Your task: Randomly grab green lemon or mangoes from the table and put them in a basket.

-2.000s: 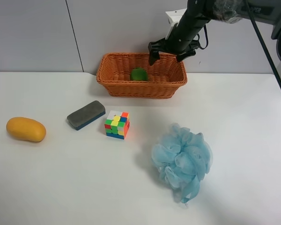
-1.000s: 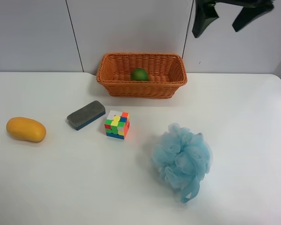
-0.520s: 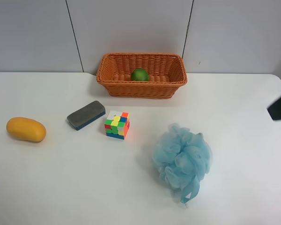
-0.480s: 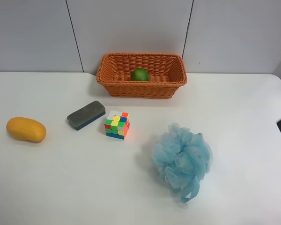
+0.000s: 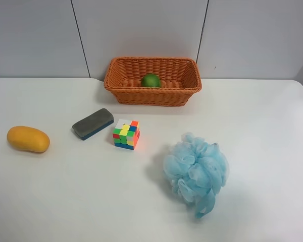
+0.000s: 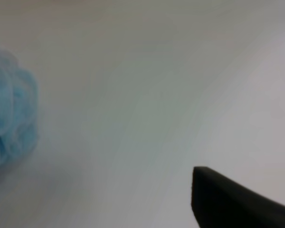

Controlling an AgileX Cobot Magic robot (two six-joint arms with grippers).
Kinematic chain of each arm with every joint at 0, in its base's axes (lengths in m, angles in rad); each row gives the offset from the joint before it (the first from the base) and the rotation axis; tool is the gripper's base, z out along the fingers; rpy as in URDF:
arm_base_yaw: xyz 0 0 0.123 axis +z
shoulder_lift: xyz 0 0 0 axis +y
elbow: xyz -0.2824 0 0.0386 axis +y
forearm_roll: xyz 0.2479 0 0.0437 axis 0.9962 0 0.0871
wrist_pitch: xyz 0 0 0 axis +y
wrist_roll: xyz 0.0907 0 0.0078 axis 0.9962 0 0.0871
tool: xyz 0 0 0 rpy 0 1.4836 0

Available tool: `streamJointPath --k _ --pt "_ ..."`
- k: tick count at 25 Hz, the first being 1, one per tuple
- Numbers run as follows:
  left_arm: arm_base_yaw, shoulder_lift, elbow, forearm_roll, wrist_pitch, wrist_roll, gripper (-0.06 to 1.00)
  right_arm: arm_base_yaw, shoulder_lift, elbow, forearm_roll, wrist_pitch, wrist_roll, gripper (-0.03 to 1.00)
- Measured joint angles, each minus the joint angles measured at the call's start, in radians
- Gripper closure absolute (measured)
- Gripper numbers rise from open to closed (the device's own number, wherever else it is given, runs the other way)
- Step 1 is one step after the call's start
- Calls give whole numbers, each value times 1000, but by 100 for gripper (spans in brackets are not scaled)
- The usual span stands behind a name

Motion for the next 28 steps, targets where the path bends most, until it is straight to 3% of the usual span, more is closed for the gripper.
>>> streamJointPath --k 16,28 --pt "0 0 0 0 0 0 -5 -5 -89 33 -15 -19 0 -2" --pt "0 0 0 0 0 0 -5 -255 -137 33 -15 -21 0 -2"
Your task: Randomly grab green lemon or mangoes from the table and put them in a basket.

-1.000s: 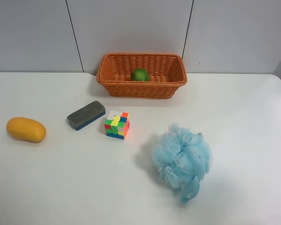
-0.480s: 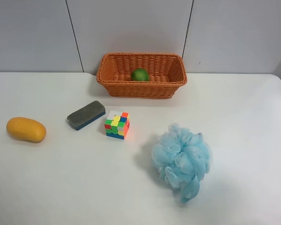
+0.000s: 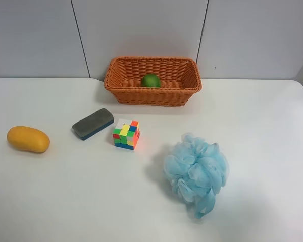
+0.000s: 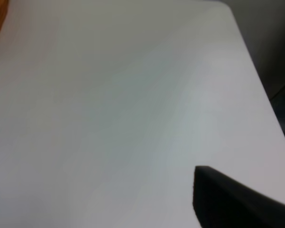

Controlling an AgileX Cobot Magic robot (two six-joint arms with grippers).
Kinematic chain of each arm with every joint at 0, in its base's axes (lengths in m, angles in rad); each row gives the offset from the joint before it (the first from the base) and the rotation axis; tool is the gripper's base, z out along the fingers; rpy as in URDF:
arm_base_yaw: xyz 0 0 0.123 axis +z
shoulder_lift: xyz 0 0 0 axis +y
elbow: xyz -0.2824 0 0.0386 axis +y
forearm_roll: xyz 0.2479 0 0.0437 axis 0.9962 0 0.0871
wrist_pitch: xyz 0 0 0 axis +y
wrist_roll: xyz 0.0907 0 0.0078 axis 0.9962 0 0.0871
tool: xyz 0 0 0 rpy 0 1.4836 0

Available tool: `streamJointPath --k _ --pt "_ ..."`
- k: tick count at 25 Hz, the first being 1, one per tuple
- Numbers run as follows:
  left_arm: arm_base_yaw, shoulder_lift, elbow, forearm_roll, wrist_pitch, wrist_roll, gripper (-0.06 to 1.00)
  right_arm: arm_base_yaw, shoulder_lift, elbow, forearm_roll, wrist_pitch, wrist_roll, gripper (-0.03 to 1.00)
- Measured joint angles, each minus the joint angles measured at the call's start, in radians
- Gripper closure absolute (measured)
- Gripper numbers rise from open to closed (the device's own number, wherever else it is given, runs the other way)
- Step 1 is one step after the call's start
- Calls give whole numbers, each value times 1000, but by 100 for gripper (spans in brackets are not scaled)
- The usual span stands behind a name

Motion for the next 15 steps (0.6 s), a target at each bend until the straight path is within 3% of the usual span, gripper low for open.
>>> streamJointPath --k 15 --pt "0 0 0 0 0 0 -5 -8 0 0 1 0 0 -2"
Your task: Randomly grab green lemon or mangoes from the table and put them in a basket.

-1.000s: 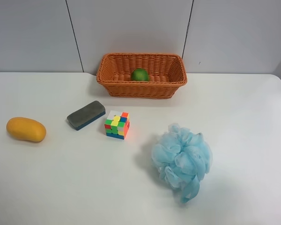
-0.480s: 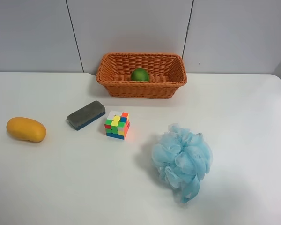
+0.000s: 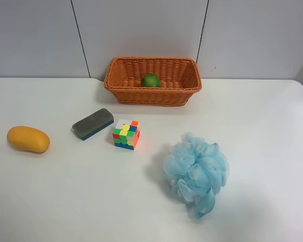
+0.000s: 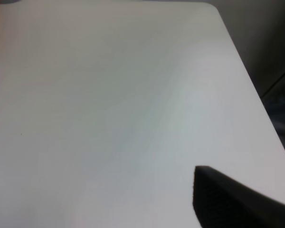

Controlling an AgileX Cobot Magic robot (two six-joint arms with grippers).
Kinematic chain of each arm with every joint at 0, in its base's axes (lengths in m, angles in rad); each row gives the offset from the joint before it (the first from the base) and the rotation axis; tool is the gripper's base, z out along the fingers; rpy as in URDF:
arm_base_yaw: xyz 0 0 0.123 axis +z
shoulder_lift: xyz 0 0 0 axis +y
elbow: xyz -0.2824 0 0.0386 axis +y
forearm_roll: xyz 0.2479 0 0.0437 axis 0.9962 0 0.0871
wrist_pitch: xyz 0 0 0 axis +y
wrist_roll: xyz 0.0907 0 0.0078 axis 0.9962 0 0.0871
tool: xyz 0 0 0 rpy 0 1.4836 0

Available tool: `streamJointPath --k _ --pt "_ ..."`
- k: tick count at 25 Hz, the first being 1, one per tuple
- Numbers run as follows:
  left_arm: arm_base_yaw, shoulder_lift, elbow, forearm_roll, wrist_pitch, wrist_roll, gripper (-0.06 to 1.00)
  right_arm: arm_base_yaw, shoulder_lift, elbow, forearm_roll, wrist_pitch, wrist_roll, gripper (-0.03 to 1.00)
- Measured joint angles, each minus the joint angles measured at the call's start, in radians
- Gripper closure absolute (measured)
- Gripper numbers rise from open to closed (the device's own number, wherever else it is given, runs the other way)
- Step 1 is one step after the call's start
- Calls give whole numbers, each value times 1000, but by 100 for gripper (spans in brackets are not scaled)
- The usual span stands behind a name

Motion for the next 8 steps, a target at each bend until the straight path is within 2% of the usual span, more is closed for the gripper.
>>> streamJointPath --k 8 --pt "0 0 0 0 0 0 -5 0 0 0 0 0 0 -2"
